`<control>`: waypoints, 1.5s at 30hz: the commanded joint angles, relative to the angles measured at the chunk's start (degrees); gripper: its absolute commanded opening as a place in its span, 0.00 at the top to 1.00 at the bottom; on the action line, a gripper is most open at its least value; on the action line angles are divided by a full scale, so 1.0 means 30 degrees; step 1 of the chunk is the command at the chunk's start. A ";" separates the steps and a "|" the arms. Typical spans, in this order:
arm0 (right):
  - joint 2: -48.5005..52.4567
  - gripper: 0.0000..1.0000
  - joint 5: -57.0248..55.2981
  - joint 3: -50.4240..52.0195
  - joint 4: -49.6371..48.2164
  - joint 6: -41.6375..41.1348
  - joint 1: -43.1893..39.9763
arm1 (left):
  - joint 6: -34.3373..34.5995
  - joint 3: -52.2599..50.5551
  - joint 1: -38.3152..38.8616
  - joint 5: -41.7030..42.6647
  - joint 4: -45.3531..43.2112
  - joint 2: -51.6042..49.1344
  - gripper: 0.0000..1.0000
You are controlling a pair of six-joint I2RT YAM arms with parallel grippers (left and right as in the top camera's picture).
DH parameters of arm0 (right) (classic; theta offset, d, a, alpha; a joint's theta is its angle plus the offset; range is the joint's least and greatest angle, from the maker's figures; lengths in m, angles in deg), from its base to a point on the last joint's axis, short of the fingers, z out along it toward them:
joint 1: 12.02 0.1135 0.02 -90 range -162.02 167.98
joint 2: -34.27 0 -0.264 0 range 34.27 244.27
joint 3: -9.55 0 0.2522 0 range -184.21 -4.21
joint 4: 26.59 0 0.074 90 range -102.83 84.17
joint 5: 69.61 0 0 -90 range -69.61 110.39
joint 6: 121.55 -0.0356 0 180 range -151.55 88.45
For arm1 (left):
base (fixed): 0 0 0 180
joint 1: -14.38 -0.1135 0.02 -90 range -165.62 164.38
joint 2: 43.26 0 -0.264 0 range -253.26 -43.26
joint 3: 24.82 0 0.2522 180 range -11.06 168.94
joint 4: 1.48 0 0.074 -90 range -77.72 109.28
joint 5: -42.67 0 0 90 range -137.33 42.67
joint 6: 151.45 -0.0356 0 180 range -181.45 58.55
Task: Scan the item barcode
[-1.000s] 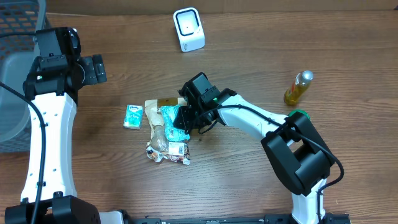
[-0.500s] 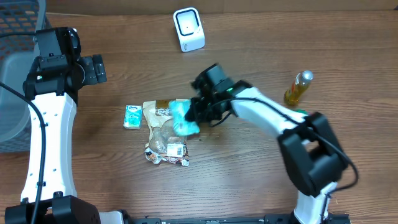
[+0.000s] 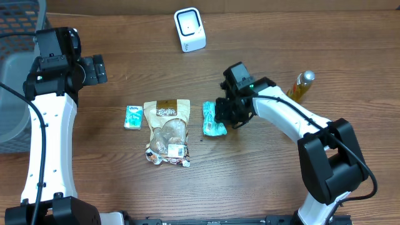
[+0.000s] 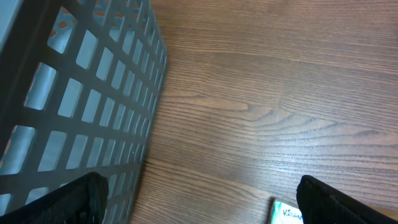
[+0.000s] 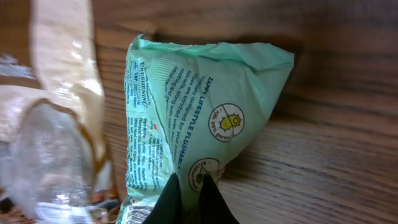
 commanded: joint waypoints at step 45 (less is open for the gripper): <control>-0.0991 0.79 -0.0852 -0.0423 0.0962 0.0138 0.1413 | 0.0189 0.0284 0.0131 0.0029 0.0000 0.0255 0.00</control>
